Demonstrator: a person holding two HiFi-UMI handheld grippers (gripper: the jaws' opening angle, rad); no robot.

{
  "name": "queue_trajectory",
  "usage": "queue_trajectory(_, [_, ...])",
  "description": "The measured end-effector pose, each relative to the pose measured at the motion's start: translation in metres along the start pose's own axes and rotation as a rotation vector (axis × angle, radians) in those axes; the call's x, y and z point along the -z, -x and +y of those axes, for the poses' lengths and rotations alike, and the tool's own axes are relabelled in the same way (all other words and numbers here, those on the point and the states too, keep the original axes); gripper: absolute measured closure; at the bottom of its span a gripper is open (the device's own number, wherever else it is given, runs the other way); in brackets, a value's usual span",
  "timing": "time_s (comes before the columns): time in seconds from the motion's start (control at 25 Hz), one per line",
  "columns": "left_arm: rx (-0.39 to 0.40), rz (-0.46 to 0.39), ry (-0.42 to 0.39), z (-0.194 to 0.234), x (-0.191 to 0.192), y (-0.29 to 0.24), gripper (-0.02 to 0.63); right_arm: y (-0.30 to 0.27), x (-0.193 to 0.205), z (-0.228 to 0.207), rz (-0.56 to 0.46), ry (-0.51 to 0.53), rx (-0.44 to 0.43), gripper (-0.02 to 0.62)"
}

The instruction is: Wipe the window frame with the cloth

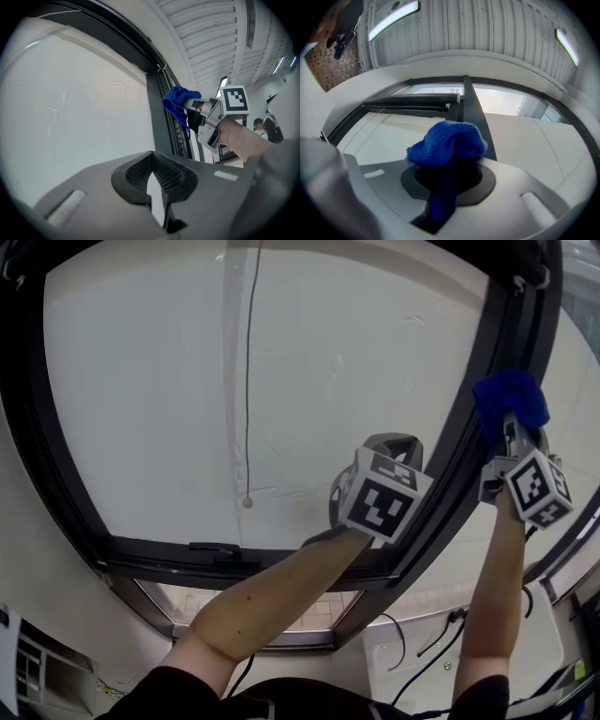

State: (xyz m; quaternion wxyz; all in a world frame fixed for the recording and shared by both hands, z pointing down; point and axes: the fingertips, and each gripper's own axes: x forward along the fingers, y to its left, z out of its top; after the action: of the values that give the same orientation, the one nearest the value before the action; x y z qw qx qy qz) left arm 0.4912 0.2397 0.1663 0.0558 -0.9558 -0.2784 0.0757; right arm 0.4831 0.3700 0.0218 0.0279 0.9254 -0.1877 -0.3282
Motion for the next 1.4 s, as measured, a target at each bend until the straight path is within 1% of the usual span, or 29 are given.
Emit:
queue_trajectory(0.08, [-0.004, 0.002, -0.006, -0.002, 0.008, 0.004, 0.612, 0.01, 0.023, -0.008, 0.028, -0.039, 0.029, 0.522])
queue_trajectory(0.2, [-0.009, 0.015, -0.004, -0.007, 0.027, 0.009, 0.612, 0.024, 0.045, -0.009, 0.037, -0.055, 0.048, 0.522])
queue_trajectory(0.28, [-0.022, 0.024, -0.029, -0.012, 0.041, 0.016, 0.612, 0.033, 0.055, -0.003, 0.041, -0.069, 0.047, 0.522])
queue_trajectory(0.36, [-0.036, 0.028, -0.062, -0.018, 0.052, 0.022, 0.612, 0.042, 0.06, 0.008, 0.037, -0.067, 0.028, 0.522])
queue_trajectory(0.44, [-0.028, 0.042, -0.062, -0.024, 0.064, 0.027, 0.612, 0.055, 0.077, 0.011, 0.044, -0.083, 0.031, 0.522])
queue_trajectory(0.56, [-0.008, 0.068, -0.062, -0.032, 0.083, 0.032, 0.612, 0.079, 0.117, 0.007, 0.057, -0.153, 0.055, 0.522])
queue_trajectory(0.68, [0.019, 0.066, -0.088, -0.041, 0.097, 0.037, 0.612, 0.1, 0.148, 0.01, 0.081, -0.202, 0.037, 0.522])
queue_trajectory(0.76, [0.026, 0.075, -0.082, -0.043, 0.109, 0.039, 0.612, 0.114, 0.168, 0.016, 0.114, -0.197, 0.036, 0.522])
queue_trajectory(0.92, [0.013, 0.113, -0.052, -0.041, 0.132, 0.043, 0.612, 0.14, 0.206, 0.027, 0.179, -0.177, 0.04, 0.522])
queue_trajectory(1.0, [0.029, 0.12, -0.028, -0.046, 0.14, 0.043, 0.612, 0.155, 0.224, 0.028, 0.205, -0.172, 0.04, 0.522])
queue_trajectory(1.08, [0.03, 0.126, -0.024, -0.048, 0.146, 0.043, 0.612, 0.168, 0.24, 0.031, 0.237, -0.169, 0.041, 0.522])
queue_trajectory(1.24, [0.014, 0.159, -0.031, -0.044, 0.167, 0.045, 0.612, 0.191, 0.275, 0.041, 0.308, -0.181, 0.041, 0.522])
queue_trajectory(1.4, [0.005, 0.174, 0.014, -0.042, 0.185, 0.048, 0.612, 0.216, 0.307, 0.048, 0.35, -0.201, 0.027, 0.522])
